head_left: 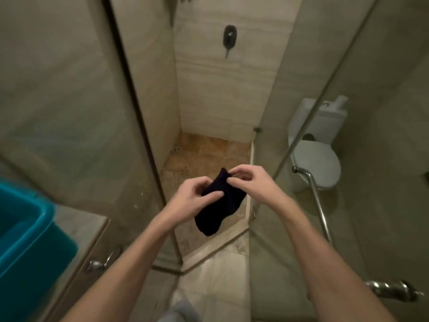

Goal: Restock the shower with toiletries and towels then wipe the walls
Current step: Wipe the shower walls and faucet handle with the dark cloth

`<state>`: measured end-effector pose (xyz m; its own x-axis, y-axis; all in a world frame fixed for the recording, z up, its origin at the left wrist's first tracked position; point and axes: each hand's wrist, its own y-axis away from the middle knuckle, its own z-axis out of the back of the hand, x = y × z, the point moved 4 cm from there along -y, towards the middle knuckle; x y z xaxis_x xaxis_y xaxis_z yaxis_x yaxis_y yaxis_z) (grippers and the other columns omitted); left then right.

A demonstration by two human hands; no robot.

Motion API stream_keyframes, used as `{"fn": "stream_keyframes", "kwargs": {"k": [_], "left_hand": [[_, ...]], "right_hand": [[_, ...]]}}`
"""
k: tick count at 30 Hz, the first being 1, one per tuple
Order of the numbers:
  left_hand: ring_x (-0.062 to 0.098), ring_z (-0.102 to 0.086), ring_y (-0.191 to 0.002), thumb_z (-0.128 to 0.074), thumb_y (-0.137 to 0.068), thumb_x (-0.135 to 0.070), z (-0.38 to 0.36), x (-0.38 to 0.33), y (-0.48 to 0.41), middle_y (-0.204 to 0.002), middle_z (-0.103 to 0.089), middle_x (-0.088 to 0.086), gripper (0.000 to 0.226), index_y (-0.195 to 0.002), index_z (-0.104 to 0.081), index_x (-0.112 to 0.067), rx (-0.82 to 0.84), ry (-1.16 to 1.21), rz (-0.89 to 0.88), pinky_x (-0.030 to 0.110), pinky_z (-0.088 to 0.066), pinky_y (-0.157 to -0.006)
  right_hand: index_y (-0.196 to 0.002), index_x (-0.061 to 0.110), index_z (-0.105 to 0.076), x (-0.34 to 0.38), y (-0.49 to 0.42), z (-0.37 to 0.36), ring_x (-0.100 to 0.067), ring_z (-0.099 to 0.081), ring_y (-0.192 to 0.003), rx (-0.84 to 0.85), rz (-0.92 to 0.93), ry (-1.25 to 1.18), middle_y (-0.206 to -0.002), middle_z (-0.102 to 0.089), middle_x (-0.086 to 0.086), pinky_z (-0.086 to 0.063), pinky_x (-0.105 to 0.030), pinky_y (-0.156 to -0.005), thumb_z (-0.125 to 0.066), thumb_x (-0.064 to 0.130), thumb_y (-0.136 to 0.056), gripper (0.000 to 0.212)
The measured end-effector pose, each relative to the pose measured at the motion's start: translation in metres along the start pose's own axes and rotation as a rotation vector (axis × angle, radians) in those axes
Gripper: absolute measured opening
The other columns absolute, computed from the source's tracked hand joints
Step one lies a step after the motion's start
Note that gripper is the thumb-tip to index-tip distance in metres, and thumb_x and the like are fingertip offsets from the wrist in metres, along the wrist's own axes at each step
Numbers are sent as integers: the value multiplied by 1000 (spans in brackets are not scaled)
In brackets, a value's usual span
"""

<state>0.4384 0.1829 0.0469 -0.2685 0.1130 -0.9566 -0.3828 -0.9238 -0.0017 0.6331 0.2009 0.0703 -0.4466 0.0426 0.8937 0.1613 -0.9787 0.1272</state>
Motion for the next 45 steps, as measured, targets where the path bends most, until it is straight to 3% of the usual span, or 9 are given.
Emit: {"fn": "stream_keyframes", "kwargs": {"k": [3, 9, 15, 19, 22, 28, 32, 38, 45], "left_hand": [[14, -73, -85, -74, -91, -33, 1, -22, -56, -90, -76, -1, 10, -95, -73, -24, 17, -32, -52, 39, -57, -77], [10, -73, -85, -72, -89, -44, -7, -28, -179, -89, -76, -9, 12, -94, -72, -33, 42, -136, -68, 45, -60, -79], [11, -72, -85, -71, -89, -43, 8, -41, -293, -89, -76, -9, 11, -94, -73, -34, -94, -118, -82, 49, -58, -83], [13, -73, -86, -72, -88, -41, 33, -54, -362, -89, -76, -7, 11, -96, -73, -32, -167, -119, -92, 49, -58, -83], [10, -72, -84, -71, -87, -43, 63, -67, -409, -88, -76, -9, 13, -97, -72, -34, -247, -164, -98, 44, -58, -81], [4, -68, -80, -69, -87, -47, 149, -99, -500, -83, -74, -14, 14, -93, -69, -35, -438, -415, -60, 30, -55, -73], [0, -67, -84, -65, -91, -46, 207, -139, -546, -88, -73, -17, 16, -96, -69, -32, -418, -641, -71, 30, -55, -76], [15, -74, -84, -68, -93, -33, 286, -179, -578, -88, -77, -6, 6, -97, -70, -29, -383, -470, -6, 45, -57, -79], [12, -73, -76, -72, -83, -41, 374, -205, -623, -79, -77, -9, 9, -88, -72, -33, -620, -549, 39, 38, -57, -74]], "right_hand": [[-109, 19, -72, -17, -24, 24, -6, -72, -95, -150, -25, -176, -101, -77, 4, -54, -20, -77, -69, 24, -94, 16], [-122, 10, -67, -48, -87, 73, -16, -72, -96, -151, -205, -570, -110, -74, -10, -59, -27, -80, -65, 11, -96, 26], [-100, 13, -74, -34, -187, 152, -21, -72, -89, -353, -76, -488, -98, -77, -11, -57, -38, -80, -71, 5, -89, 14], [-101, 10, -72, -15, -262, 184, -15, -72, -88, -395, 72, -411, -96, -77, -7, -55, -25, -73, -69, 2, -90, 14], [-98, 15, -73, 5, -326, 201, -17, -73, -91, -376, 164, -376, -95, -77, -5, -56, -24, -74, -70, 3, -90, 15], [-96, 10, -73, 55, -464, 211, -7, -71, -82, -293, 295, -383, -90, -77, -4, -55, -18, -71, -70, 0, -89, 12], [-90, 10, -70, 98, -539, 209, 2, -68, -75, -277, 370, -393, -84, -74, 2, -51, -14, -70, -68, -4, -90, 14], [-91, 18, -73, 181, -611, 213, -9, -72, -82, -216, 472, -437, -84, -76, 2, -56, -22, -71, -69, 2, -90, 16], [-102, 27, -65, 241, -664, 208, -4, -66, -90, -384, 619, -254, -93, -69, 13, -54, -25, -78, -68, 18, -91, 14]]}}
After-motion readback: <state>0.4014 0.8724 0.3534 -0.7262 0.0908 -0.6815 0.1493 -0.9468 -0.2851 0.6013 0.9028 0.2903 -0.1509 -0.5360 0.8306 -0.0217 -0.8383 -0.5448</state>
